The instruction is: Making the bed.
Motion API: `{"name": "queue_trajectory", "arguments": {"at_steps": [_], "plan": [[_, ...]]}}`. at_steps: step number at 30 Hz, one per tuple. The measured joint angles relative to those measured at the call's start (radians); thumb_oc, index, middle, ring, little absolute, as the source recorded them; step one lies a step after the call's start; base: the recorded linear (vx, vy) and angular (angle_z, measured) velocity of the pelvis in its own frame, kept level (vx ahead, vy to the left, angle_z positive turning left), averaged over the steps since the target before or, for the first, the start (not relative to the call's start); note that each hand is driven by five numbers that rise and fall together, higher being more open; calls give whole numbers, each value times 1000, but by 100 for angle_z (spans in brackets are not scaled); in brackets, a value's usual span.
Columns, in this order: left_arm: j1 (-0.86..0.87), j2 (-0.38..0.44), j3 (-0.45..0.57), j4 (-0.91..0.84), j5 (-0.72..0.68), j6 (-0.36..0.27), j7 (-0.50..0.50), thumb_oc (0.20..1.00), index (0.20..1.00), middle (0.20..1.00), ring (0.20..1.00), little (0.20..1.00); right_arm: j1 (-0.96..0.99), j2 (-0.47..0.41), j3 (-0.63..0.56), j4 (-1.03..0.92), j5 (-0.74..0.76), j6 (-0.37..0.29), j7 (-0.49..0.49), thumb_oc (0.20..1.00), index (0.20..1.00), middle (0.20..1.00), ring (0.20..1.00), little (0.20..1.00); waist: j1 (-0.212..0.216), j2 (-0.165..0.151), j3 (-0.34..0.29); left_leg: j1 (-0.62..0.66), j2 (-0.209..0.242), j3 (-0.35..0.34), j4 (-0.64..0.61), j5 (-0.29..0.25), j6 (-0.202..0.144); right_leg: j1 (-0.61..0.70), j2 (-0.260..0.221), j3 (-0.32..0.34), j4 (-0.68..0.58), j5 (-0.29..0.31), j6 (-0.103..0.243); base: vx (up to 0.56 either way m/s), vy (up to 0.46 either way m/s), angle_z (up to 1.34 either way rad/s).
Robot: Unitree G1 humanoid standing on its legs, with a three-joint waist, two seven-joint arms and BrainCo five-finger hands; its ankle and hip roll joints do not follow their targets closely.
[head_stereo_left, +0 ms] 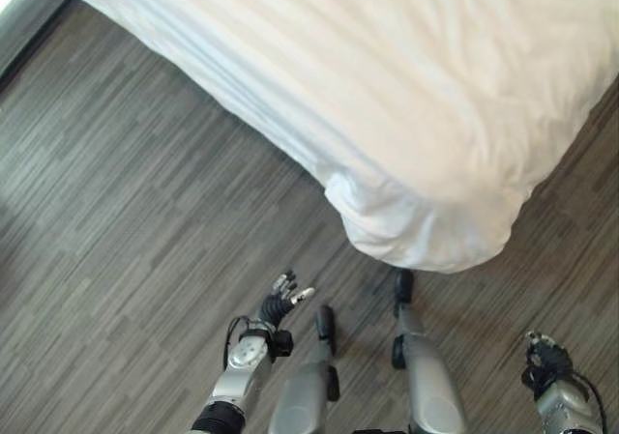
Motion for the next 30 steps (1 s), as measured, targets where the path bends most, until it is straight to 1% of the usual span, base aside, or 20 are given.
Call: {"name": "queue_trajectory", "arguments": {"at_steps": [2, 5, 10, 11, 13, 14, 15, 16, 17, 18, 19, 20, 23, 24, 25, 26, 27, 28, 29, 30], "plan": [[39, -11, 22, -22, 1, 1, -3, 1000, 1000, 1000, 1000, 1000, 67, -6, 35, -260, -44, -22, 1, 1000, 1000, 1000, 1000, 1000, -1, -5, -49, 51, 14, 4, -4, -12, -7, 53, 13, 1, -1, -12, -7, 94, 35, -8], [93, -9, 24, -26, 1, 0, -6, 1000, 1000, 1000, 1000, 1000, 84, -1, 87, -302, -89, -58, 11, 1000, 1000, 1000, 1000, 1000, 7, -33, -171, 95, 27, 1, -4, -31, -3, 97, 25, -7, -4, -38, -10, 80, 54, 3], [139, -14, 29, -30, 0, 1, -7, 1000, 1000, 1000, 1000, 1000, 174, 56, 153, -350, -154, -42, 60, 1000, 1000, 1000, 1000, 1000, 11, -46, -244, 147, 8, 1, -4, -41, 8, 151, 4, -7, -1, -44, -3, -26, 128, 2], [162, -18, 40, -32, -1, 0, -6, 1000, 1000, 1000, 1000, 1000, 245, 100, 161, -377, -164, -34, 80, 1000, 1000, 1000, 1000, 1000, 4, -39, -258, 155, -10, 4, -4, -46, 16, 152, -4, 4, -4, -39, 7, -329, 142, -29], [180, -10, 58, -32, 0, 0, -7, 1000, 1000, 1000, 1000, 1000, 292, 97, 190, -405, -198, -13, 97, 1000, 1000, 1000, 1000, 1000, 0, -46, -261, 140, -44, 78, 2, -45, 30, 98, -21, 75, 0, -12, 53, -325, 75, -79], [173, -5, 64, -27, 0, 0, -6, 1000, 1000, 1000, 1000, 1000, 295, 97, 187, -405, -207, -9, 99, 1000, 1000, 1000, 1000, 1000, -7, -52, -258, 125, -56, 101, 5, -41, 36, 73, -32, 102, 0, -9, 55, -250, 31, -79], [144, 2, 55, -24, 11, 1, -4, 1000, 1000, 1000, 1000, 1000, 286, 111, 174, -398, -211, -8, 94, 1000, 1000, 1000, 1000, 1000, -30, -43, -252, 84, -61, 138, 39, -36, 49, 44, -43, 103, -5, -65, 93, -479, 38, -60], [125, 12, 39, -27, 14, -1, -4, 1000, 1000, 1000, 1000, 1000, 276, 115, 162, -393, -212, -6, 83, 1000, 1000, 1000, 1000, 1000, -29, -23, -239, 61, -36, 146, 50, -43, 66, 15, -35, 107, 28, -99, 102, -239, 6, -53], [100, 11, 42, -26, 18, -3, -6, 1000, 1000, 1000, 1000, 1000, 269, 108, 162, -394, -218, -2, 84, 1000, 1000, 1000, 1000, 1000, -31, 2, -226, 61, -16, 158, 34, -42, 71, -3, -19, 104, 57, -78, 89, -331, -3, -45], [82, 10, 45, -31, 18, -2, -4, 1000, 1000, 1000, 1000, 1000, 266, 104, 164, -399, -224, 0, 82, 1000, 1000, 1000, 1000, 1000, -29, 16, -221, 45, 3, 188, 37, -23, 66, -13, -16, 84, 109, -96, 89, -106, -11, -72], [69, 10, 59, -73, 17, -5, 4, 1000, 1000, 1000, 1000, 1000, 254, 97, 170, -431, -226, 2, 80, 1000, 1000, 1000, 1000, 1000, 3, 44, -207, 58, 55, 226, 48, -21, 70, -18, -39, -8, 358, -188, 75, -392, -74, -61], [71, 13, 59, -90, 17, -9, 7, 1000, 1000, 1000, 1000, 1000, 255, 97, 170, -464, -226, 1, 80, 1000, 1000, 1000, 1000, 1000, 11, 48, -205, 66, 70, 226, 57, -20, 70, 28, -59, -16, 403, -226, 95, -405, -114, -63], [141, 56, 68, -332, 11, 0, 36, 1000, 1000, 1000, 1000, 1000, 182, 150, 195, -603, -199, -25, 39, 1000, 1000, 1000, 1000, 1000, 70, 11, -204, 81, 81, 326, 107, -25, 61, 91, -184, -75, 625, -311, 86, -328, -150, -79], [197, 65, 78, -450, 9, -41, 38, 1000, 1000, 1000, 1000, 1000, 104, 205, 217, -622, -183, -68, 36, 1000, 1000, 1000, 1000, 1000, 136, 0, -212, 105, 103, 389, 126, -24, 63, 142, -204, -107, 566, -303, 95, -380, -314, -160], [181, 77, 89, -462, 8, -70, 38, 1000, 1000, 1000, 1000, 1000, 56, 227, 254, -634, -163, -103, 36, 1000, 1000, 1000, 1000, 1000, 144, -5, -216, 88, 121, 369, 191, -23, 63, 237, -179, -100, 383, -217, 72, -454, -492, -130], [170, 70, 90, -450, 2, -65, 47, 1000, 1000, 1000, 1000, 1000, 48, 215, 279, -630, -151, -106, 24, 1000, 1000, 1000, 1000, 1000, 138, 2, -221, 49, 154, 349, 241, -17, 65, 265, -150, -129, 305, -216, 73, -315, -409, -47], [170, 55, 105, -459, 0, -68, 62, 1000, 1000, 1000, 1000, 1000, 56, 177, 315, -630, -145, -103, 17, 1000, 1000, 1000, 1000, 1000, 132, 19, -236, 6, 203, 332, 281, 9, 40, 282, -93, -114, 224, -209, 63, -167, -373, -29], [164, 46, 108, -451, 0, -69, 69, 1000, 1000, 1000, 1000, 1000, 79, 151, 324, -627, -144, -98, 16, 1000, 1000, 1000, 1000, 1000, 129, 9, -229, -51, 247, 308, 349, 3, 23, 297, -62, -108, 170, -193, 35, -244, -379, -41], [175, 36, 102, -434, 0, -64, 68, 1000, 1000, 1000, 1000, 1000, 97, 127, 297, -618, -146, -94, 6, 1000, 1000, 1000, 1000, 1000, 102, 1, -227, -52, 194, 272, 239, 4, 1, 295, -55, -110, 153, -174, 10, -343, -442, -20], [172, 9, 95, -424, -9, -58, 68, 1000, 1000, 1000, 1000, 1000, 118, 101, 288, -619, -149, -93, 4, 1000, 1000, 1000, 1000, 1000, 90, 12, -227, -29, 170, 252, 163, 105, 18, 295, -39, -109, 161, -170, 7, -350, -326, -23]]}}
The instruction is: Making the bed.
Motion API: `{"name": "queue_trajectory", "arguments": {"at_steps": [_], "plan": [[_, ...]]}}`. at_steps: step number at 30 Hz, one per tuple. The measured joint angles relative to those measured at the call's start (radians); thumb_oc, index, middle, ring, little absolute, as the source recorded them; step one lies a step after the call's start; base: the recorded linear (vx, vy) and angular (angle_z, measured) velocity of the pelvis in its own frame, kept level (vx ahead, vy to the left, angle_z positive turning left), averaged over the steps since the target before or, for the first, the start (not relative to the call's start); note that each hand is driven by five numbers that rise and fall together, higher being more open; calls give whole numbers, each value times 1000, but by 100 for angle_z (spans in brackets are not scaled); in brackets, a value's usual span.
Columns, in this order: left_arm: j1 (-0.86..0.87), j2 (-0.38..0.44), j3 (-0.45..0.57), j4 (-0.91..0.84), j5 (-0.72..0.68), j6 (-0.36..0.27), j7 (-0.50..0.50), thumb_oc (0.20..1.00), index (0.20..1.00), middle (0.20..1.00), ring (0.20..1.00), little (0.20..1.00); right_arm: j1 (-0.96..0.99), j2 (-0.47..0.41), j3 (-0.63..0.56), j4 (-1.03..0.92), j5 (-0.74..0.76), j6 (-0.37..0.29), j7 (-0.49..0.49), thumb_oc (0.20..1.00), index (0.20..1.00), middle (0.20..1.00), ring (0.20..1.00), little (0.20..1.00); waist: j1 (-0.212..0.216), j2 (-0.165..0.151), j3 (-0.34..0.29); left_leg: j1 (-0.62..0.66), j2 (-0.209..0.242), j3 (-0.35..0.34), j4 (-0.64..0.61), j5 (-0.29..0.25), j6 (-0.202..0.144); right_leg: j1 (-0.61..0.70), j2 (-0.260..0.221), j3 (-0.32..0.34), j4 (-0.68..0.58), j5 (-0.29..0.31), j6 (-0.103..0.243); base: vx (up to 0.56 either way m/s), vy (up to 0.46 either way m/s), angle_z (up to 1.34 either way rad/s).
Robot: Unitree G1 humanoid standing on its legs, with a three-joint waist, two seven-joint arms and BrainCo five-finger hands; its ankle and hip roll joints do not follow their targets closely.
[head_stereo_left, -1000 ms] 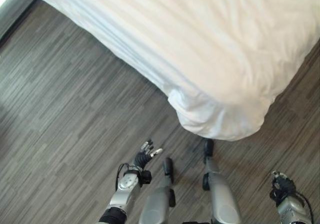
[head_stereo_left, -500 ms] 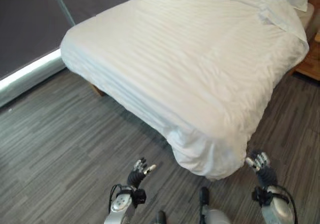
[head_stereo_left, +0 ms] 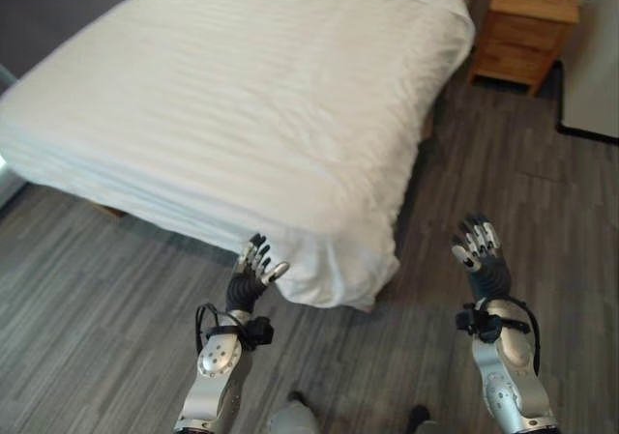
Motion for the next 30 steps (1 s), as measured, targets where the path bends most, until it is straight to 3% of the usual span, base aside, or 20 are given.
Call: {"name": "queue_trajectory", "arguments": {"at_steps": [1, 2, 3, 5, 6, 7, 8, 9, 13, 19, 23, 24, 25, 27, 29, 30], "plan": [[3, -49, -5, 15, -33, 3, -1, 1000, 1000, 1000, 1000, 1000, 13, -36, -12, 32, -8, 9, -3, 1000, 1000, 1000, 1000, 1000, -9, 15, 19, 55, 13, -45, -41, 64, 21, -13, 10, 19, 73, -24, 6, -197, -140, -34], [5, -43, -18, 18, -41, 4, -6, 1000, 1000, 1000, 1000, 1000, 16, -31, -9, 49, -9, 13, -3, 1000, 1000, 1000, 1000, 1000, 1, -13, 21, 74, 4, -121, -35, 75, 18, -13, 8, 39, 67, -34, 5, -138, -138, -73], [4, -30, -26, 26, -49, 3, -12, 1000, 1000, 1000, 1000, 1000, 16, -27, -1, 52, -15, 16, -2, 1000, 1000, 1000, 1000, 1000, 7, -58, 17, 86, -10, -175, -9, 71, 14, 6, -1, 58, 21, -44, -22, -96, -144, -81], [-10, -33, -37, 55, -51, 7, -22, 1000, 1000, 1000, 1000, 1000, 4, -30, 10, 52, -16, 17, 9, 1000, 1000, 1000, 1000, 1000, 2, -61, 21, 42, -6, -229, 74, 29, -45, 30, 9, 80, -33, -5, -38, -88, -201, -62], [-4, -39, -35, 49, -54, 8, -30, 1000, 1000, 1000, 1000, 1000, 11, -35, 8, 49, -16, 18, 16, 1000, 1000, 1000, 1000, 1000, -9, -62, 20, 57, -44, -254, 50, -3, -85, 23, 5, 94, -41, 6, -40, -11, -178, -92], [18, -65, -28, 22, -69, 8, -40, 1000, 1000, 1000, 1000, 1000, 15, -49, 3, 47, -16, 30, 29, 1000, 1000, 1000, 1000, 1000, 1, -54, 18, 83, -208, -375, -25, -62, -95, 7, -11, 161, -60, 18, -31, 34, -178, -105], [30, -74, -28, 18, -69, 8, -46, 1000, 1000, 1000, 1000, 1000, 18, -65, -4, 49, -16, 35, 35, 1000, 1000, 1000, 1000, 1000, 3, -28, 10, 92, -264, -428, -60, -63, -73, 4, 2, 173, -67, 15, -26, 23, -102, -86], [29, -72, -28, 19, -69, 11, -56, 1000, 1000, 1000, 1000, 1000, 39, -60, -26, 52, -16, 39, 39, 1000, 1000, 1000, 1000, 1000, -21, 22, -5, 111, -261, -384, -91, -84, 95, 26, 40, 155, -85, -10, -10, 23, -46, -10], [26, -41, -27, 6, -69, 16, -64, 1000, 1000, 1000, 1000, 1000, 54, -5, -29, 74, -14, 52, 47, 1000, 1000, 1000, 1000, 1000, -22, -11, -9, 111, -259, -385, -117, -97, 89, 22, 43, 164, -106, -38, 6, -27, 31, 2], [34, -21, -48, 5, -69, 20, -67, 1000, 1000, 1000, 1000, 1000, 89, 37, -31, 68, 5, 52, 63, 1000, 1000, 1000, 1000, 1000, -36, 10, -23, 102, -271, -412, -134, -85, 78, 34, 38, 152, -130, -29, 1, -20, 48, 14], [37, -19, -49, 4, -69, 22, -67, 1000, 1000, 1000, 1000, 1000, 57, 40, 11, 70, 37, 52, 83, 1000, 1000, 1000, 1000, 1000, -32, 9, -22, 97, -268, -409, -135, -79, 80, 18, 45, 168, -141, -16, 5, 30, 3, -8], [38, -22, -36, 4, -69, 23, -67, 1000, 1000, 1000, 1000, 1000, 48, 5, 19, 68, 43, 60, 116, 1000, 1000, 1000, 1000, 1000, -10, -4, -15, 148, -250, -415, -145, -84, 76, 67, 64, 194, -161, -17, -1, 55, 22, -10], [51, -37, -2, -12, -59, 46, -59, 1000, 1000, 1000, 1000, 1000, 44, -2, 2, 71, 24, 89, 113, 1000, 1000, 1000, 1000, 1000, -3, -1, -18, 151, -238, -383, -159, -81, 78, 66, 54, 150, -164, -9, -10, -18, 42, -8], [72, -28, 43, -27, -55, 64, -35, 1000, 1000, 1000, 1000, 1000, 54, -7, -75, 95, 22, 109, 102, 1000, 1000, 1000, 1000, 1000, -10, -4, -26, 153, -237, -386, -159, -86, 72, 64, 54, 129, -158, -6, -14, -229, 95, 1], [74, -31, 66, -27, -58, 67, -31, 1000, 1000, 1000, 1000, 1000, 40, -9, -90, 118, 23, 111, 100, 1000, 1000, 1000, 1000, 1000, -4, 12, -21, 149, -221, -352, -158, -80, 81, -6, 61, 122, -52, 6, -20, -186, 10, -34], [54, -20, 69, 2, -57, 68, -32, 1000, 1000, 1000, 1000, 1000, 17, -28, -78, 132, 21, 118, 102, 1000, 1000, 1000, 1000, 1000, -20, 35, -13, 137, -199, -321, -148, -80, 83, -124, 53, 106, 152, 4, 13, -77, -68, -42]]}}
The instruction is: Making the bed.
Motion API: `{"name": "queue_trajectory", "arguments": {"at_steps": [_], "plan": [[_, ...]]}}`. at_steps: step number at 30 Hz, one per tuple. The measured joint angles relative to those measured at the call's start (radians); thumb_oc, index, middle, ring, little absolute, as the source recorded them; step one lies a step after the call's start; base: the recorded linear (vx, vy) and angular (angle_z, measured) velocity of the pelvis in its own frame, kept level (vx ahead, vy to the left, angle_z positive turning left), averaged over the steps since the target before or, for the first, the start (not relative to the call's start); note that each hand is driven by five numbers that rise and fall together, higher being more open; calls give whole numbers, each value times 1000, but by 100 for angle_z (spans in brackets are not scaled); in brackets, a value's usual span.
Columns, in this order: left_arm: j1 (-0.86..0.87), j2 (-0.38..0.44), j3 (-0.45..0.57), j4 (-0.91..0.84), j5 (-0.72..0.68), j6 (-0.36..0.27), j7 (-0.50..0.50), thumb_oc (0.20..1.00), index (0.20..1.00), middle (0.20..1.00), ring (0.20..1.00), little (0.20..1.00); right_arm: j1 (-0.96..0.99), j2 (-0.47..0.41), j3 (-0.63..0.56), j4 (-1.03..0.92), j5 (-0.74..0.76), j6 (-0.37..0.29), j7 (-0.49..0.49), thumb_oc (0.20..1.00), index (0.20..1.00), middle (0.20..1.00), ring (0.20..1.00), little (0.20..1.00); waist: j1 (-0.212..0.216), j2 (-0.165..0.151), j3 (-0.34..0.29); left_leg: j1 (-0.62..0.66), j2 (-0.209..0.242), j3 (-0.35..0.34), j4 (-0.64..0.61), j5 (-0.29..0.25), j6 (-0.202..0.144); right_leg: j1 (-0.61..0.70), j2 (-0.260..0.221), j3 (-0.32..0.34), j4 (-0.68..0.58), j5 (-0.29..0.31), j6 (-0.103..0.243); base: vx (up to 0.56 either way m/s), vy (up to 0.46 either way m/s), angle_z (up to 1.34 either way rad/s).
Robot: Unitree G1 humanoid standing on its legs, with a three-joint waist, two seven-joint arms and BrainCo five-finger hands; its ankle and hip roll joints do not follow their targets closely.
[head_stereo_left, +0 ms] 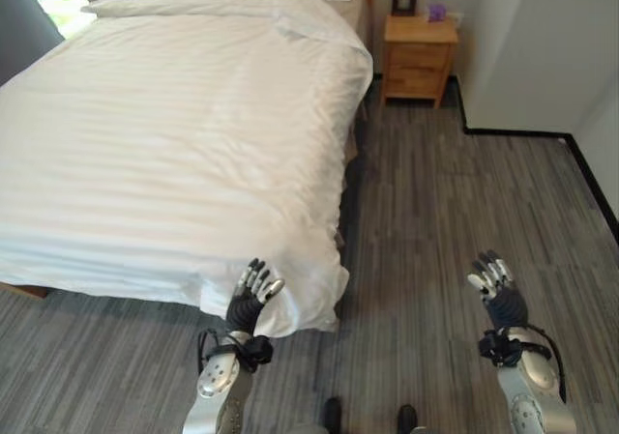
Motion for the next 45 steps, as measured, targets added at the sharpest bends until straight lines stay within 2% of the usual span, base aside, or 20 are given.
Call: {"name": "queue_trajectory", "arguments": {"at_steps": [3, 4, 5, 6, 9, 10, 11, 13, 14, 15, 16, 17, 18, 20, 24, 29, 36, 40, 41, 45], "plan": [[-72, 41, 16, 60, 9, 15, 11, 1000, 1000, 1000, 1000, 1000, 16, 16, 36, 20, -8, 9, 3, 1000, 1000, 1000, 1000, 1000, -13, -35, 7, -3, -2, -6, 22, -8, -5, -60, -57, 50, 152, -110, 44, -51, -380, -12], [-92, 27, 27, 65, 3, 18, 25, 1000, 1000, 1000, 1000, 1000, 11, 34, 45, 25, -28, 10, 6, 1000, 1000, 1000, 1000, 1000, 2, -26, 16, -24, 0, 11, 89, -47, 5, -47, -190, -22, 151, -101, 48, -16, -502, -37], [-78, 37, 31, 60, 0, 18, 25, 1000, 1000, 1000, 1000, 1000, 9, 30, 71, 24, -38, 13, 15, 1000, 1000, 1000, 1000, 1000, 15, -23, 18, -20, 19, 10, 101, -51, -18, 7, -246, -26, 62, -84, 40, -38, -521, -16], [-76, 43, 38, 59, -1, 18, 26, 1000, 1000, 1000, 1000, 1000, 11, 28, 78, 23, -38, 16, 16, 1000, 1000, 1000, 1000, 1000, 12, -28, 17, -19, 34, 6, 99, -47, -37, 58, -252, -30, -13, -71, 51, -38, -429, 0], [-28, 44, 98, 37, -1, 11, 28, 1000, 1000, 1000, 1000, 1000, -7, 38, 97, 23, -35, 20, 21, 1000, 1000, 1000, 1000, 1000, 48, -77, -1, -17, 91, 31, 78, -32, -107, 136, -161, -82, -171, -77, 75, -31, -374, -26], [-20, 15, 111, 58, -4, 15, 35, 1000, 1000, 1000, 1000, 1000, -23, 21, 89, 22, -30, 20, 22, 1000, 1000, 1000, 1000, 1000, 41, -50, 5, -24, 136, 36, 77, 3, -130, 163, -102, -86, -219, -53, 65, -55, -311, -3], [-9, -3, 106, 64, -6, 16, 34, 1000, 1000, 1000, 1000, 1000, -18, 0, 78, 20, -25, 20, 22, 1000, 1000, 1000, 1000, 1000, 31, -46, 6, -36, 162, 33, 79, 51, -121, 181, -68, -108, -254, -50, 45, -64, -259, 28], [16, -49, 28, 71, -10, 20, 22, 1000, 1000, 1000, 1000, 1000, 27, -52, 3, 14, -25, 14, 19, 1000, 1000, 1000, 1000, 1000, 20, -76, 5, -74, 196, 121, 86, 223, -61, 199, -24, -155, -294, -64, -46, -17, -278, 53], [17, -49, 8, 75, -10, 22, 16, 1000, 1000, 1000, 1000, 1000, 34, -60, -14, 15, -25, 11, 16, 1000, 1000, 1000, 1000, 1000, 17, -81, 7, -89, 193, 122, 111, 236, -73, 201, -12, -162, -305, -67, -67, 25, -284, 24], [23, -50, -2, 72, -11, 23, 8, 1000, 1000, 1000, 1000, 1000, 30, -52, -30, 38, -10, 5, 12, 1000, 1000, 1000, 1000, 1000, 24, -107, 12, -106, 116, 14, 174, 142, -145, 199, -18, -143, -308, -67, -80, 49, -232, -18], [23, -51, -8, 64, -12, 23, 0, 1000, 1000, 1000, 1000, 1000, 24, -43, -44, 65, 14, 5, 11, 1000, 1000, 1000, 1000, 1000, 32, -122, 12, -102, 20, -70, 198, 83, -163, 193, -31, -110, -306, -67, -82, 79, -100, -45], [25, -57, -9, 51, -12, 22, -12, 1000, 1000, 1000, 1000, 1000, 33, -35, -57, 93, 50, 6, 10, 1000, 1000, 1000, 1000, 1000, 34, -111, 8, -83, -76, -99, 177, 65, -145, 193, -21, -104, -311, -54, -82, 74, -52, -38], [25, -57, -10, 46, -12, 22, -14, 1000, 1000, 1000, 1000, 1000, 51, -34, -56, 97, 67, 9, 10, 1000, 1000, 1000, 1000, 1000, 33, -94, -1, -80, -87, -86, 156, 64, -141, 194, 0, -108, -311, -56, -86, 70, -10, -23], [22, -51, -8, 33, -12, 21, -14, 1000, 1000, 1000, 1000, 1000, 81, -28, -26, 96, 113, 15, 12, 1000, 1000, 1000, 1000, 1000, 33, -67, -12, -68, -78, -63, 103, 99, -86, 201, 53, -115, -311, -63, -95, 43, 33, -5], [3, -38, -31, 31, -12, 26, -16, 1000, 1000, 1000, 1000, 1000, 78, 15, 18, 63, 170, 29, 33, 1000, 1000, 1000, 1000, 1000, 9, -62, -11, -33, -38, -10, 22, 60, -17, 193, 95, -120, -311, -71, -99, 51, 79, 7], [-9, -8, -32, 18, -12, 34, -19, 1000, 1000, 1000, 1000, 1000, 66, 80, 25, 56, 204, 29, 33, 1000, 1000, 1000, 1000, 1000, 6, -72, 8, -18, -45, 15, -11, 57, -17, 184, 85, -107, -307, -73, -96, 32, 69, -8], [23, -1, 35, 23, -12, 35, -10, 1000, 1000, 1000, 1000, 1000, 42, 67, 44, 55, 201, 35, 49, 1000, 1000, 1000, 1000, 1000, 35, -97, 20, -16, -38, 65, -11, 15, -6, 167, 87, -68, -300, -76, -90, 84, 67, -19], [14, -4, 42, 33, -13, 34, -2, 1000, 1000, 1000, 1000, 1000, 0, 66, 46, 54, 197, 35, 47, 1000, 1000, 1000, 1000, 1000, 40, -90, 26, -17, -33, 68, -10, -6, 0, 145, 86, -66, -258, -94, -72, 96, 97, -6], [8, -4, 42, 40, -13, 35, 0, 1000, 1000, 1000, 1000, 1000, -15, 64, 48, 54, 197, 35, 48, 1000, 1000, 1000, 1000, 1000, 40, -82, 30, -17, -28, 71, -7, -10, 7, 118, 81, -66, -202, -116, -58, 199, 155, -9], [-32, -4, 32, 79, -13, 34, 9, 1000, 1000, 1000, 1000, 1000, -59, 48, 94, 40, 203, 32, 48, 1000, 1000, 1000, 1000, 1000, 24, -35, 67, 34, -32, 83, 4, -77, 42, -186, -14, -74, 400, -193, 35, 309, 100, -22]]}}
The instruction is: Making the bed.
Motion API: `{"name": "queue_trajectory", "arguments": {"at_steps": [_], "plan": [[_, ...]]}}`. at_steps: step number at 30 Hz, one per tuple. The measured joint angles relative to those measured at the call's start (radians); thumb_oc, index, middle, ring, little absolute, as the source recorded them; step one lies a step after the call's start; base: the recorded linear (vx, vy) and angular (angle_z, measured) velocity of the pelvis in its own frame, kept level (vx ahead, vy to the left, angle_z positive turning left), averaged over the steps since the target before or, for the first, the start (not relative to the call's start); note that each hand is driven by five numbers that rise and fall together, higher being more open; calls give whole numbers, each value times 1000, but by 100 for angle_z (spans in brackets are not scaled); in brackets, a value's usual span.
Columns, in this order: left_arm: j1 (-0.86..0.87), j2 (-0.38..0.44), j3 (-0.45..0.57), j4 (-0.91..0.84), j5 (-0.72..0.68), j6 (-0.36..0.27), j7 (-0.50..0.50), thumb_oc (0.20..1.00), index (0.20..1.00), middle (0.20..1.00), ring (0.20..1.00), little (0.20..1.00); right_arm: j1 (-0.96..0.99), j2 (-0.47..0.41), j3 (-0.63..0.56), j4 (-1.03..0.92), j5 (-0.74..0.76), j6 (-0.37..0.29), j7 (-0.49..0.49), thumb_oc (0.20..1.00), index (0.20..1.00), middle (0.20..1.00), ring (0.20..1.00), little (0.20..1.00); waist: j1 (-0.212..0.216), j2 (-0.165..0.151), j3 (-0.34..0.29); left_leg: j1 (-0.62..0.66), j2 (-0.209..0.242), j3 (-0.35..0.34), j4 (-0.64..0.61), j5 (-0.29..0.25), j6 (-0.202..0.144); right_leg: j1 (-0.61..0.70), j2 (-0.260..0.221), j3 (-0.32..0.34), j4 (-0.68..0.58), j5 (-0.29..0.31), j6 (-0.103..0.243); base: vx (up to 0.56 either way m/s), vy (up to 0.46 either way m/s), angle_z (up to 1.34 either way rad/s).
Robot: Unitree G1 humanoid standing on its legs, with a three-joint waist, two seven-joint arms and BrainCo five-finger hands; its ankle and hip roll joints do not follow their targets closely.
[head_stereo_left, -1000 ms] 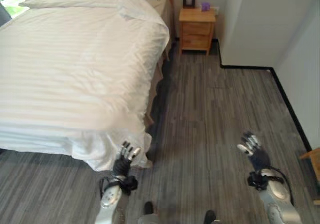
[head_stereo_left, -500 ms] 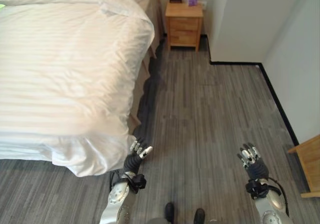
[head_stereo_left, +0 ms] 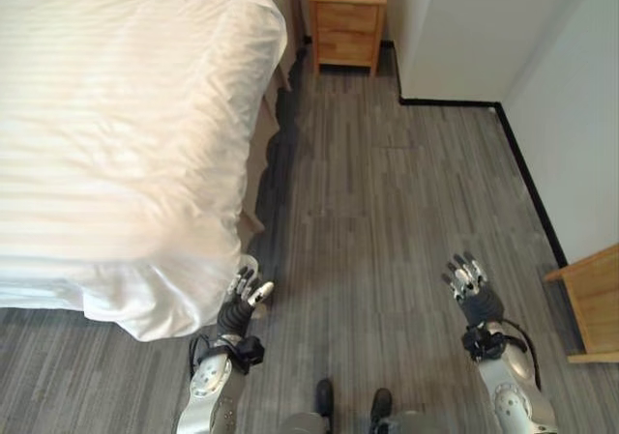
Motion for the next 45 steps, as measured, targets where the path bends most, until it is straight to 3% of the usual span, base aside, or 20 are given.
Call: {"name": "queue_trajectory", "arguments": {"at_steps": [7, 11, 13, 15, 16, 17, 18, 20, 23, 27, 29, 31, 34, 36, 38, 39, 42, 43, 44, 45], "plan": [[-68, 26, -19, 20, 1, -1, 15, 1000, 1000, 1000, 1000, 1000, 75, 13, -9, -25, 9, 0, -1, 1000, 1000, 1000, 1000, 1000, -61, -39, -1, -2, -29, -80, 87, -88, -9, -78, -49, 13, -549, 125, 9, 573, -105, 39], [-56, -2, -35, 23, 4, -6, 12, 1000, 1000, 1000, 1000, 1000, 123, 32, -6, -23, 60, 2, 1, 1000, 1000, 1000, 1000, 1000, -114, -20, -21, 103, 35, -169, 114, -189, -68, 3, 12, -13, -572, 195, -25, 659, -197, 72], [-18, -9, -70, 23, 4, -3, -4, 1000, 1000, 1000, 1000, 1000, 117, 18, -11, 13, 79, 3, 10, 1000, 1000, 1000, 1000, 1000, -121, -13, -41, 36, 62, -176, 426, -181, -125, 68, 39, -39, -495, 238, -76, 604, -347, 40], [-20, -26, -83, 1, 1, -2, -14, 1000, 1000, 1000, 1000, 1000, 113, -21, -27, 12, 87, 3, 11, 1000, 1000, 1000, 1000, 1000, -113, -16, -45, -203, 78, -183, 911, 26, -220, 98, 67, -60, -438, 145, -202, 501, -386, 23], [-21, -29, -87, 1, 1, -3, -14, 1000, 1000, 1000, 1000, 1000, 116, -24, -33, 13, 87, 4, 11, 1000, 1000, 1000, 1000, 1000, -96, -18, -47, -263, 86, -184, 1028, 127, -227, 108, 71, -55, -436, 150, -215, 617, -444, -37], [-34, -25, -135, -2, -32, 1, -13, 1000, 1000, 1000, 1000, 1000, 115, -24, -75, 9, 98, -6, 9, 1000, 1000, 1000, 1000, 1000, -27, -53, -38, -407, 100, -120, 1221, 144, -137, 182, 92, -13, -444, 69, -284, 368, -215, -50], [-26, -26, -139, -16, -37, 2, -20, 1000, 1000, 1000, 1000, 1000, 109, -27, -74, 22, 98, -6, 0, 1000, 1000, 1000, 1000, 1000, -15, -79, -34, -448, 90, -85, 1230, 135, -143, 232, 86, -10, -461, 67, -276, 595, -247, -54], [-13, -11, -118, -41, -43, 1, -22, 1000, 1000, 1000, 1000, 1000, 77, -16, -55, 15, 98, -6, -18, 1000, 1000, 1000, 1000, 1000, 27, -126, -31, -531, 92, 0, 1115, 97, -123, 362, 102, 35, -557, 26, -261, 864, -67, -55], [-11, -15, -97, -38, -76, 3, -24, 1000, 1000, 1000, 1000, 1000, 2, -16, -47, 18, 99, -13, -36, 1000, 1000, 1000, 1000, 1000, 76, -103, -18, -545, 120, 76, 706, 70, -112, 512, 141, 66, -643, 8, -217, 611, 63, -57], [47, 1, -93, -21, -74, 5, -33, 1000, 1000, 1000, 1000, 1000, -22, -29, 50, 32, 82, -29, -36, 1000, 1000, 1000, 1000, 1000, 124, -53, -84, -453, 34, 100, 93, 45, -81, 744, 145, 21, -710, -88, -74, 858, 114, -44], [52, -3, -78, -25, -70, 9, -32, 1000, 1000, 1000, 1000, 1000, -20, -14, 74, 43, 77, -13, -37, 1000, 1000, 1000, 1000, 1000, 132, -66, -113, -441, -12, 126, 176, 72, 8, 821, 126, 23, -669, -107, -63, 646, 102, -3], [75, 2, -58, -47, -67, 9, -32, 1000, 1000, 1000, 1000, 1000, 6, 0, 95, 22, 76, -1, -25, 1000, 1000, 1000, 1000, 1000, 126, -112, -135, -421, -10, 159, 266, 100, 53, 776, 75, 27, -450, -81, -76, 510, 182, 33], [41, 8, -25, -24, -66, 8, -29, 1000, 1000, 1000, 1000, 1000, 22, 40, 113, -2, 42, -4, -19, 1000, 1000, 1000, 1000, 1000, 123, -175, -154, -310, -92, 130, 292, 25, 99, 517, -37, 79, 145, 147, -4, 703, 302, 21], [-34, -46, 1, -18, -67, 5, -13, 1000, 1000, 1000, 1000, 1000, -33, 29, 118, -23, 37, -2, -10, 1000, 1000, 1000, 1000, 1000, 96, -53, -77, -170, -85, 80, 243, -20, 103, 172, -81, 65, 443, 96, -40, 657, 74, 48], [-47, -36, 6, -47, -67, -6, -11, 1000, 1000, 1000, 1000, 1000, -30, 25, 119, -25, 34, 10, 1, 1000, 1000, 1000, 1000, 1000, 71, 0, -49, -19, -88, 27, 189, -103, 108, -44, -132, 48, 459, 49, -37, 1144, -212, 82], [-39, -13, 8, -59, -66, -8, -17, 1000, 1000, 1000, 1000, 1000, -13, 24, 85, -64, 33, 17, 5, 1000, 1000, 1000, 1000, 1000, 9, 36, -43, 10, -52, -84, 237, -191, 54, -139, -86, 42, 130, -10, -32, 1192, -388, 136], [-35, 48, 7, -57, -58, -14, -23, 1000, 1000, 1000, 1000, 1000, 78, 28, 6, -99, 34, 10, -3, 1000, 1000, 1000, 1000, 1000, -35, -32, -35, 238, 26, -216, 121, -273, -46, -125, -46, 182, -681, 14, 12, 952, -349, 180], [-38, 66, -9, -16, -57, -15, -18, 1000, 1000, 1000, 1000, 1000, 103, 48, -2, -81, 34, 10, -3, 1000, 1000, 1000, 1000, 1000, -44, -87, -68, 301, 63, -233, 148, -283, -101, -84, -25, 205, -656, 36, 0, 1067, -491, 187], [-53, 7, -9, 36, -57, -14, -13, 1000, 1000, 1000, 1000, 1000, 31, 44, -41, -39, 35, 15, -2, 1000, 1000, 1000, 1000, 1000, -40, -55, -62, 339, 137, -255, 196, -266, -162, -63, 22, 215, -570, 228, -15, 966, -513, 183], [-51, -26, -33, 46, -57, -8, -13, 1000, 1000, 1000, 1000, 1000, -13, 40, -60, -31, 36, 15, -5, 1000, 1000, 1000, 1000, 1000, -48, -48, -54, 321, 152, -316, 277, -170, -239, -72, 25, 215, -428, 268, -57, 814, -705, 156]]}}
